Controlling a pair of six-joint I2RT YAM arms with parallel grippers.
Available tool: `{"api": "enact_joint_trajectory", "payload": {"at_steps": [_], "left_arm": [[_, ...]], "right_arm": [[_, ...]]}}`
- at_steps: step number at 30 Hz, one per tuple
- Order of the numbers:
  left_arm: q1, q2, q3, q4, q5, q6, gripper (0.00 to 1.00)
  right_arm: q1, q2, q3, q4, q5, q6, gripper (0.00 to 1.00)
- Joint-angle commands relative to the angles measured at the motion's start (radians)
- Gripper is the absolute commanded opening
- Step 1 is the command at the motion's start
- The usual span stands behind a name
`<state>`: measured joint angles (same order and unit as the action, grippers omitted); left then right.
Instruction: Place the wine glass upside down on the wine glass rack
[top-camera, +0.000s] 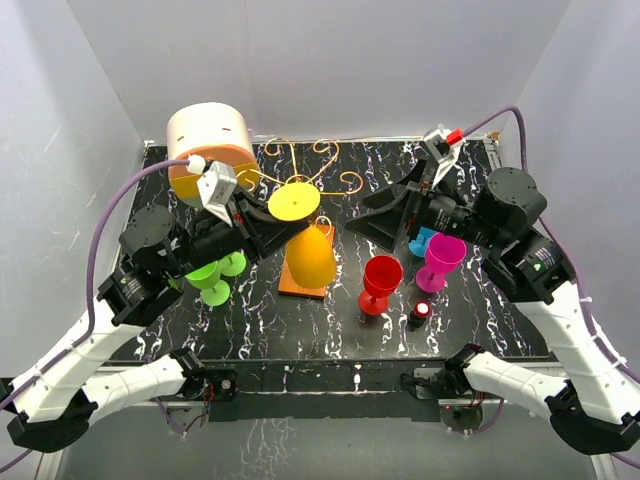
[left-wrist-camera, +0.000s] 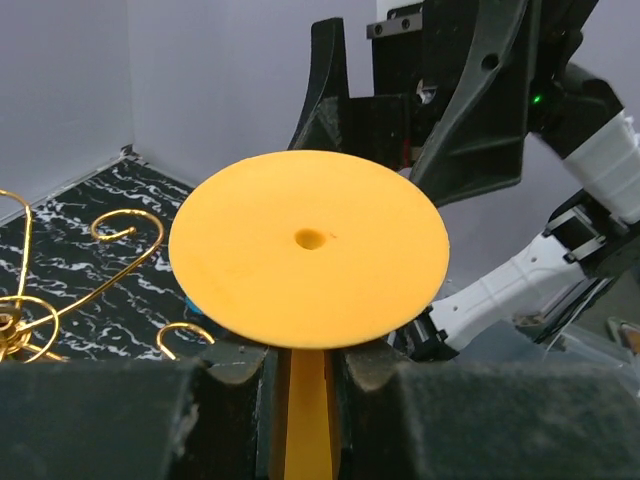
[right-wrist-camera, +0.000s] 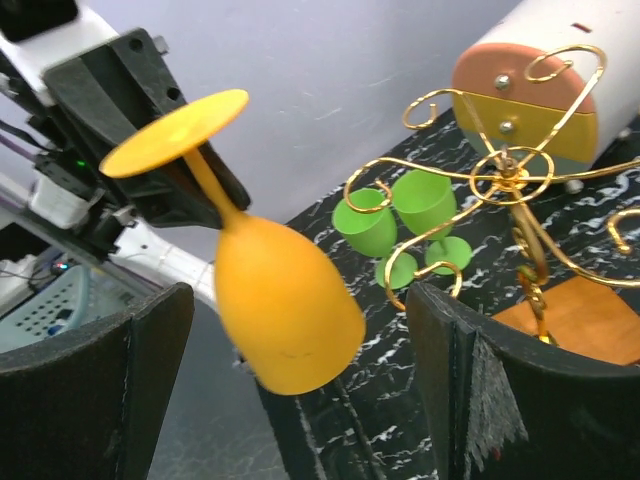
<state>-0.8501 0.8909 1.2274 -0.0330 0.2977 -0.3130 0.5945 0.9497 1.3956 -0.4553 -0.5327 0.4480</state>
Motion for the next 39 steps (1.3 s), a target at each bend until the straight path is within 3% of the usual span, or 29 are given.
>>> {"api": "enact_joint_trajectory", "payload": {"at_steps": [1,10,17,25,34,39], "left_arm": [[0.002,-0.049,-0.025,-0.07,-0.001,0.142,0.0],[0.002,-0.071,-0.062,-0.151,-0.022,0.256,0.0],[0.002,-0.135,-0.168,-0.108,-0.098,0.34,0.0],[0.002,-0.153,-0.191,-0.093,-0.136,0.348,0.0],[0.002,-0.146,-0.22,-0.087,-0.16,0.352,0.0],[0.002,-0.138,-0.223,-0.07,-0.164,0.349,0.0]], "right_arm": [[0.001,-0.009,-0.002,0.138,-0.094,0.145,0.84],[0.002,0.059,-0.153,0.375,-0.195,0.497,0.66],[0.005,0.107,-0.243,0.546,-0.095,0.813,0.67],[0.072,0.162,-0.194,0.443,0.006,0.834,0.59],[0.147,0.168,-0.203,0.469,0.064,0.831,0.57],[0.151,0.168,-0.213,0.454,0.069,0.833,0.5]]}}
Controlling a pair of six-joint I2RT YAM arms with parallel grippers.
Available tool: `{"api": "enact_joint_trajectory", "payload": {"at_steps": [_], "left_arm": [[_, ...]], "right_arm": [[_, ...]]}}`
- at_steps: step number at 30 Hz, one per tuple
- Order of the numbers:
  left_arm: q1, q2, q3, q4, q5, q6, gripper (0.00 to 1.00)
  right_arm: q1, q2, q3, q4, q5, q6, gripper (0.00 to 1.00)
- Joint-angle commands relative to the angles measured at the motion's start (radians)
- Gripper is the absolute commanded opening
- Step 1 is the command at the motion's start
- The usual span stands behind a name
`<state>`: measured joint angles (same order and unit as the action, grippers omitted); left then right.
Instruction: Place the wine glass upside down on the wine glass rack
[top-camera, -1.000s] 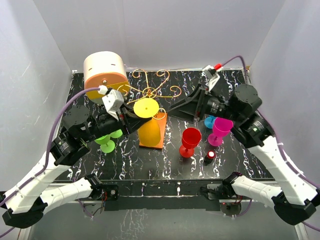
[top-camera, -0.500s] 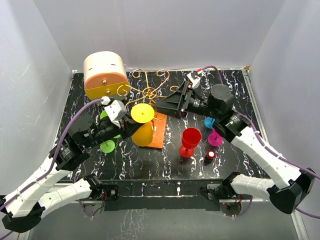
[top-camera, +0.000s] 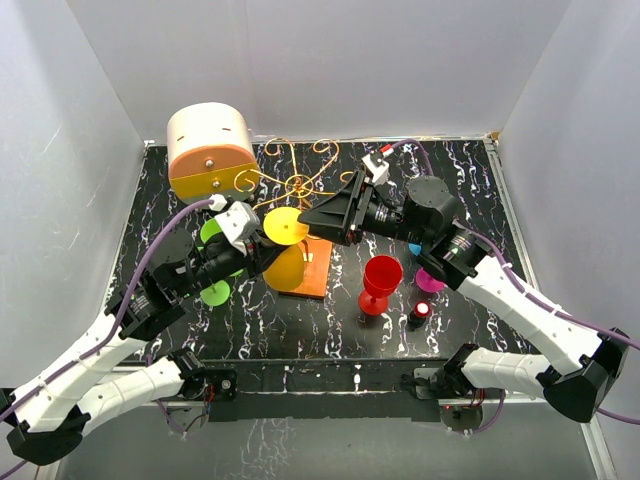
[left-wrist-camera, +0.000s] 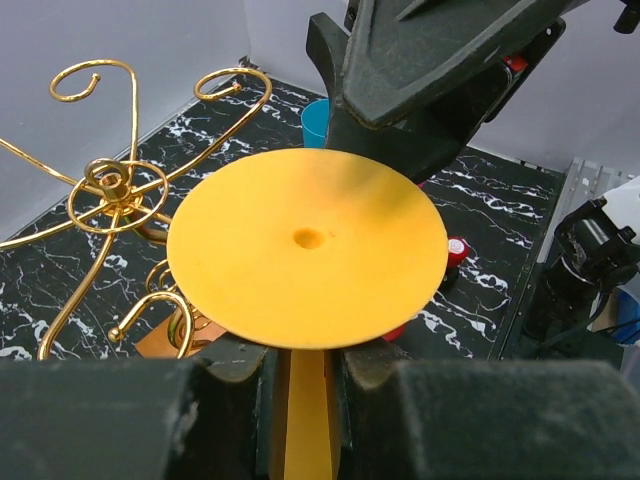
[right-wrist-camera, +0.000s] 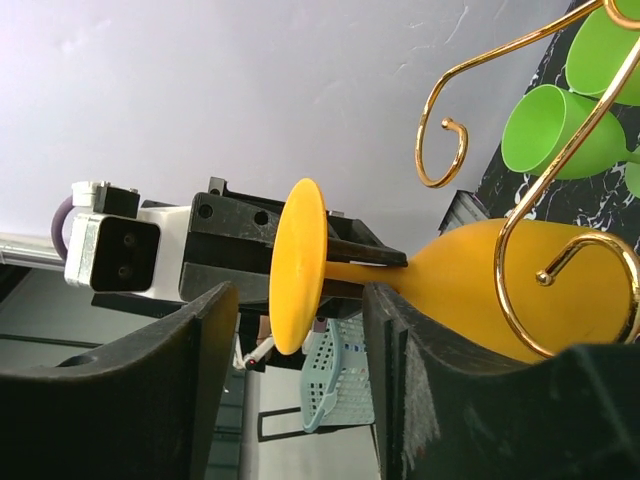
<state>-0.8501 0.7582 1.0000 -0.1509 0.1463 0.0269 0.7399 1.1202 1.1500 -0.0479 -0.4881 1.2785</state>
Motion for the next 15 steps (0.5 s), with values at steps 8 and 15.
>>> {"api": "enact_joint_trajectory", "payload": {"at_steps": [8,15], "left_arm": [[0.003,0.0,-0.002,0.063,0.005,0.008,0.0],[0.001,0.025,0.0,0.071,0.014,0.025,0.0]], "right_arm": [[0.007,0.013,0.005,0.101,0.017,0.052,0.29],[0.01,0.019,0.003,0.117,0.013,0.11,0.22]]}}
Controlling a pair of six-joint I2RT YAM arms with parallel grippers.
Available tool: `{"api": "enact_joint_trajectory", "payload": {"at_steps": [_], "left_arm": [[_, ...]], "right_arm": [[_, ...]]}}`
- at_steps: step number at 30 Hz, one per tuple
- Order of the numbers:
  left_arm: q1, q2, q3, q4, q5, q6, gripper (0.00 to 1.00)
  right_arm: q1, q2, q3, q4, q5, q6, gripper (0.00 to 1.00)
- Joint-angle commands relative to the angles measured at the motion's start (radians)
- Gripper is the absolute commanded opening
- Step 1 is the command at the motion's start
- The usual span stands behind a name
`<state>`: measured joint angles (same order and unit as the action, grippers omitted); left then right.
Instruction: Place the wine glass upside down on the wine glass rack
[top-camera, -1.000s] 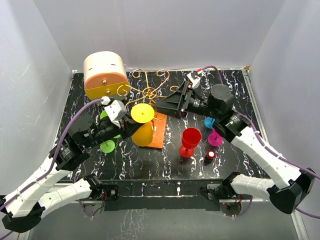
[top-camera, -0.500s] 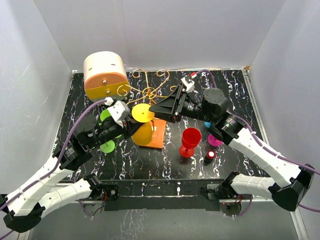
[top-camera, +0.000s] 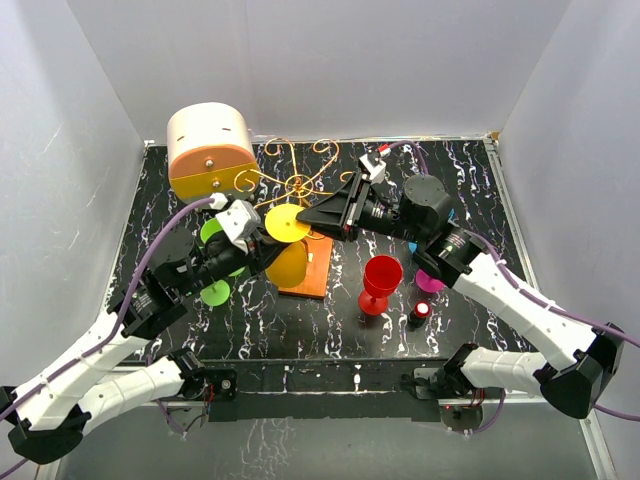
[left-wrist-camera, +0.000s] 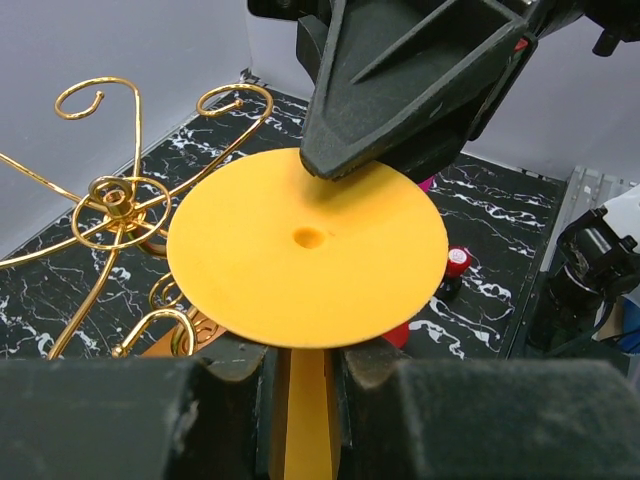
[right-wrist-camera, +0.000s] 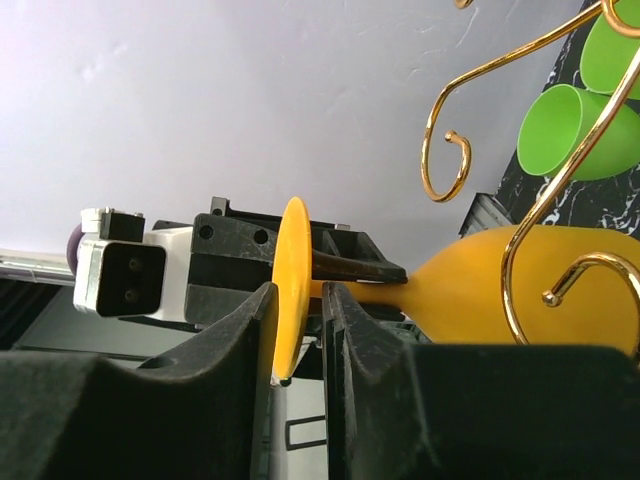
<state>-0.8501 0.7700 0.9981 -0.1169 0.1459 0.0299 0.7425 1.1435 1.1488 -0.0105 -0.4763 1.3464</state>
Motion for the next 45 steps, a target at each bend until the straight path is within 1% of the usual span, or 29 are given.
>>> {"api": "enact_joint_trajectory", "payload": {"at_steps": [1,2,6,7,8,9,10,11,13,14,15,18,21,25,30,35,38,39,42,43,45], "left_arm": [[0.002,0.019,0.005,0.032,0.017,0.025,0.0],[0.002,0.026,0.007,0.029,0.018,0.026,0.0],[0.002,0.039,0.015,0.027,0.011,0.01,0.0],[0.002,0.039,0.017,0.026,0.0,0.002,0.02],[0.002,0.036,0.019,0.021,-0.011,-0.009,0.09],[0.003,0.032,0.023,0.013,-0.027,-0.022,0.26],[0.002,0.027,0.025,-0.001,-0.053,-0.05,0.44],[0.001,0.02,0.03,-0.023,-0.067,-0.078,0.55],[0.002,0.004,0.035,-0.074,-0.088,-0.152,0.7],[0.002,-0.005,0.039,-0.111,-0.096,-0.207,0.75],[0.002,-0.011,0.051,-0.154,-0.101,-0.261,0.77],[0.002,-0.044,0.068,-0.253,-0.112,-0.44,0.78],[0.003,-0.101,0.038,-0.216,-0.104,-0.593,0.78],[0.001,-0.157,-0.011,-0.131,-0.162,-0.78,0.79],[0.002,-0.153,0.01,-0.151,-0.262,-0.971,0.78],[0.002,-0.115,0.019,-0.097,-0.303,-1.109,0.74],[0.002,-0.088,0.013,-0.084,-0.329,-1.175,0.66],[0.002,-0.084,0.002,-0.069,-0.332,-1.197,0.61],[0.002,-0.079,-0.037,0.016,-0.328,-1.255,0.43],[0.002,-0.076,-0.044,0.037,-0.323,-1.262,0.41],[0.002,-0.063,-0.037,0.03,-0.325,-1.272,0.34]], "right_arm": [[0.009,-0.003,0.005,0.076,0.001,0.049,0.21],[0.012,-0.002,0.005,0.073,-0.002,0.057,0.19],[0.015,0.005,0.022,0.034,-0.01,0.054,0.02],[0.014,0.004,0.024,0.025,-0.005,0.052,0.0],[0.015,0.002,0.025,0.021,0.004,0.052,0.0],[0.015,0.001,0.024,0.02,0.015,0.052,0.0],[0.015,0.001,0.022,0.02,0.023,0.053,0.0],[0.015,0.002,0.017,0.024,0.032,0.056,0.0],[0.015,0.004,0.006,0.046,0.046,0.065,0.0],[0.015,0.007,0.002,0.061,0.052,0.069,0.0],[0.016,0.011,0.003,0.07,0.059,0.067,0.0],[0.017,0.023,0.009,0.072,0.075,0.054,0.0],[0.016,0.028,0.02,0.049,0.091,0.038,0.0],[0.016,0.026,0.014,0.034,0.098,0.025,0.0],[0.016,0.018,-0.004,0.032,0.101,0.015,0.0],[0.016,0.009,-0.007,0.017,0.107,-0.006,0.0],[0.015,-0.002,-0.018,0.017,0.107,-0.007,0.0],[0.015,-0.007,-0.023,0.019,0.107,-0.006,0.0],[0.016,-0.018,-0.032,0.023,0.11,-0.003,0.0],[0.016,-0.018,-0.031,0.023,0.11,-0.003,0.0],[0.015,-0.017,-0.029,0.021,0.105,-0.003,0.0]]}}
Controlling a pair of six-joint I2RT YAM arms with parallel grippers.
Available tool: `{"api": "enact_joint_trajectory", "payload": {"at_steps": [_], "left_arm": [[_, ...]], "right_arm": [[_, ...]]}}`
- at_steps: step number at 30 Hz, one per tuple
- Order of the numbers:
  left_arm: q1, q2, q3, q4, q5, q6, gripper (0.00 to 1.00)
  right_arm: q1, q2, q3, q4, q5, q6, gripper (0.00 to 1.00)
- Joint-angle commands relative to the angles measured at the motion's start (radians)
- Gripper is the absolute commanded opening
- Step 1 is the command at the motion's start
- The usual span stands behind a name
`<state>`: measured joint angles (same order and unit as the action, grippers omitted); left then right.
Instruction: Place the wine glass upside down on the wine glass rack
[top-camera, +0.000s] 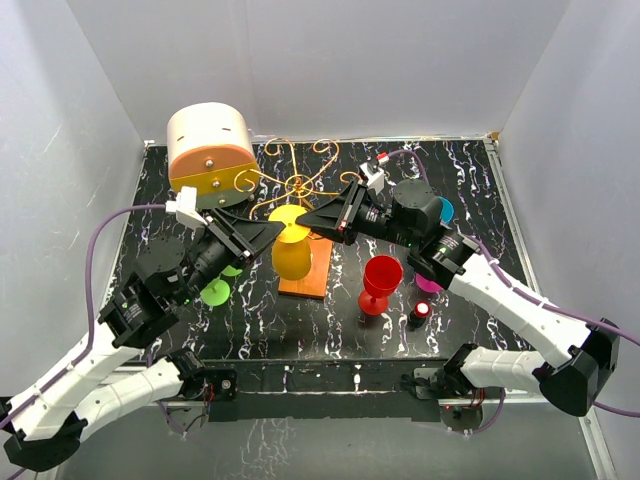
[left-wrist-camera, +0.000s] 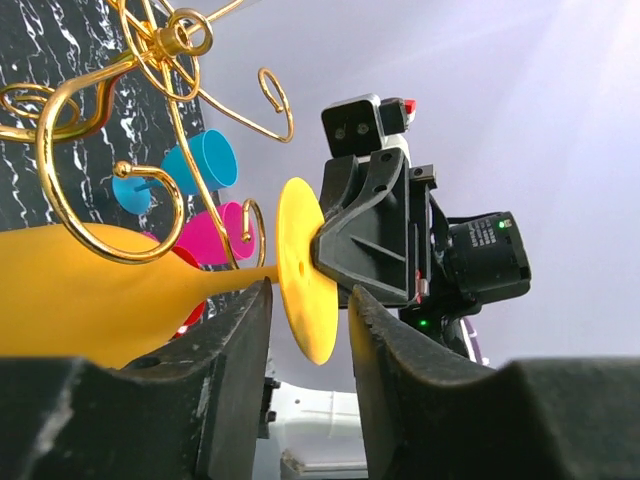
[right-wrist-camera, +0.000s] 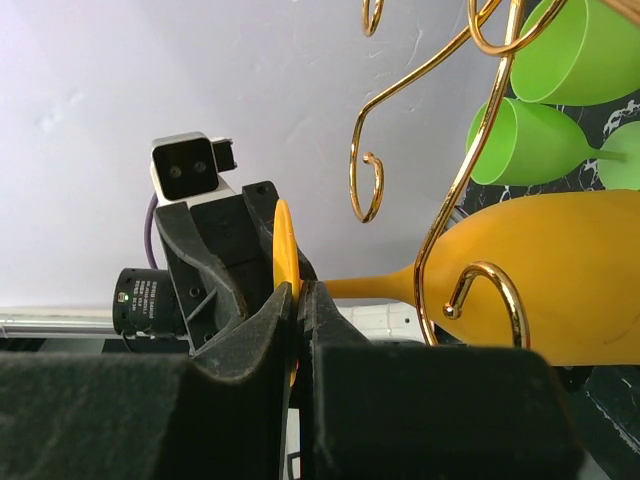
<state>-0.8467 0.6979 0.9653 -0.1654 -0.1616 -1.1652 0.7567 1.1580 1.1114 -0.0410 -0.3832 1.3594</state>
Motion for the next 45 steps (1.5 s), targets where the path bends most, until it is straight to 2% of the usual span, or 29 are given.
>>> {"api": "enact_joint_trajectory", "payload": {"at_steps": [1,6,10,13,23,26,28,30,31,34,36,41,45], "left_arm": [[-0.002,0.018,0.005,0.061,-0.024,-0.077,0.31],[-0.002,0.085,0.068,-0.059,-0.039,-0.095,0.27],[-0.002,0.072,0.05,-0.029,-0.064,-0.093,0.13],[-0.002,0.064,0.048,-0.064,-0.112,-0.114,0.08],[-0.002,0.042,0.045,-0.101,-0.152,-0.123,0.19],[-0.002,0.038,0.044,-0.107,-0.164,-0.123,0.2],[-0.002,0.036,0.045,-0.109,-0.174,-0.119,0.14],[-0.002,0.034,0.046,-0.102,-0.182,-0.112,0.0],[0.0,0.035,0.046,-0.09,-0.185,-0.109,0.0],[-0.002,0.054,0.054,-0.034,-0.17,-0.083,0.0],[-0.002,0.077,0.072,-0.023,-0.16,-0.085,0.0],[-0.002,0.11,0.101,-0.026,-0.18,-0.138,0.0],[-0.001,0.104,0.087,-0.004,-0.219,-0.171,0.0]], "right_arm": [[0.0,-0.029,0.008,0.052,0.01,-0.016,0.0],[0.0,-0.021,0.015,0.061,-0.01,-0.018,0.0],[0.001,-0.026,0.014,0.058,-0.003,-0.025,0.0],[0.002,-0.025,0.022,0.059,-0.009,-0.037,0.02],[0.001,-0.019,0.034,0.052,0.004,-0.051,0.0],[0.001,-0.015,0.036,0.054,-0.001,-0.051,0.0],[0.001,-0.015,0.034,0.055,-0.002,-0.051,0.0],[0.0,-0.015,0.032,0.057,0.0,-0.052,0.0],[0.001,-0.015,0.03,0.062,0.001,-0.057,0.03],[0.001,-0.017,0.037,0.057,0.009,-0.076,0.25],[0.0,-0.015,0.045,0.048,0.012,-0.081,0.36],[0.0,-0.02,0.069,0.002,0.039,-0.096,0.53],[0.002,-0.045,0.068,-0.041,0.089,-0.112,0.61]]}}
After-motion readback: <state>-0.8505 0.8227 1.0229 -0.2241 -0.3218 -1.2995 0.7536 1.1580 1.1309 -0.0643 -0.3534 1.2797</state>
